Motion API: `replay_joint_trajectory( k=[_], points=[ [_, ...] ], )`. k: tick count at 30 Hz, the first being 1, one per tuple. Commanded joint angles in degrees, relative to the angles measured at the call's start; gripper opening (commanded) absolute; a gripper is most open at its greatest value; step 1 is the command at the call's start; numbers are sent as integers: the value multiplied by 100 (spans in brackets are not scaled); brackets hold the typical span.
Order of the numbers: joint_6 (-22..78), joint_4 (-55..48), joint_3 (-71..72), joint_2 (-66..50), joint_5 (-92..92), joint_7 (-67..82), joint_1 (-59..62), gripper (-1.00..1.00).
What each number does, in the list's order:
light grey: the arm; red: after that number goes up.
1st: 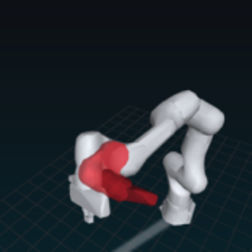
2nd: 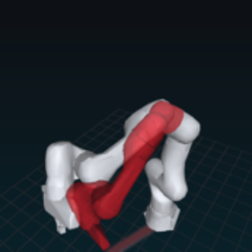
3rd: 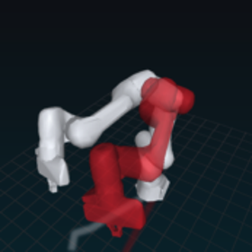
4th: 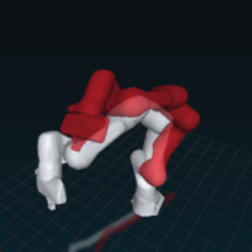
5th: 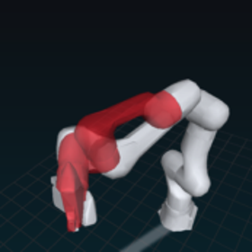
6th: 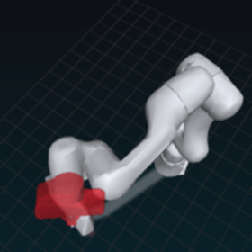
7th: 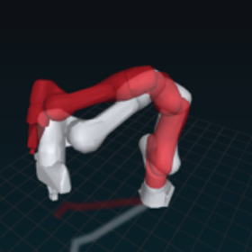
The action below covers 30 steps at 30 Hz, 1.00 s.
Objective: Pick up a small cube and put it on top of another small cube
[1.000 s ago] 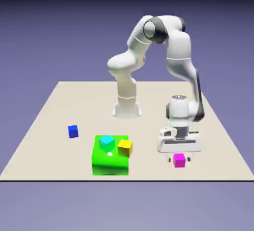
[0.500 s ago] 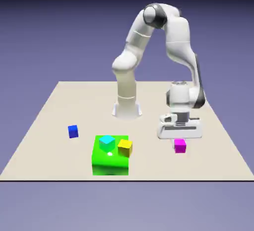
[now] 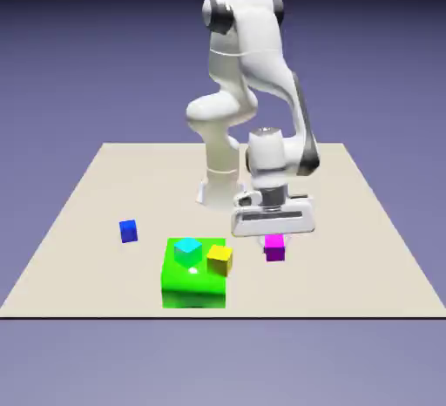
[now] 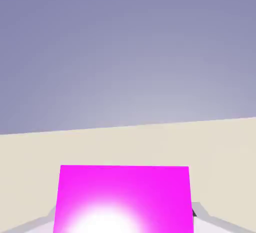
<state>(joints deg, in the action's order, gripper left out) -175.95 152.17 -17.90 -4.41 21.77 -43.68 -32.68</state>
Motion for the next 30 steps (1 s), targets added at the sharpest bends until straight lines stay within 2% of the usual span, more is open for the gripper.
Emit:
replay_joint_trajectory(
  k=[1,18,27,28,30],
  points=[
    [52,38,56,108,-156,-33,164,-100],
    [936,676,1009,1930,-2875,-678,3667,-100],
    [-305,461,1283,470,-2366,-322,3851,-100],
    [-305,461,1283,470,-2366,-322,3851,100],
    [-129,492,1244,678,-2438,-372,3825,100]
  ],
)
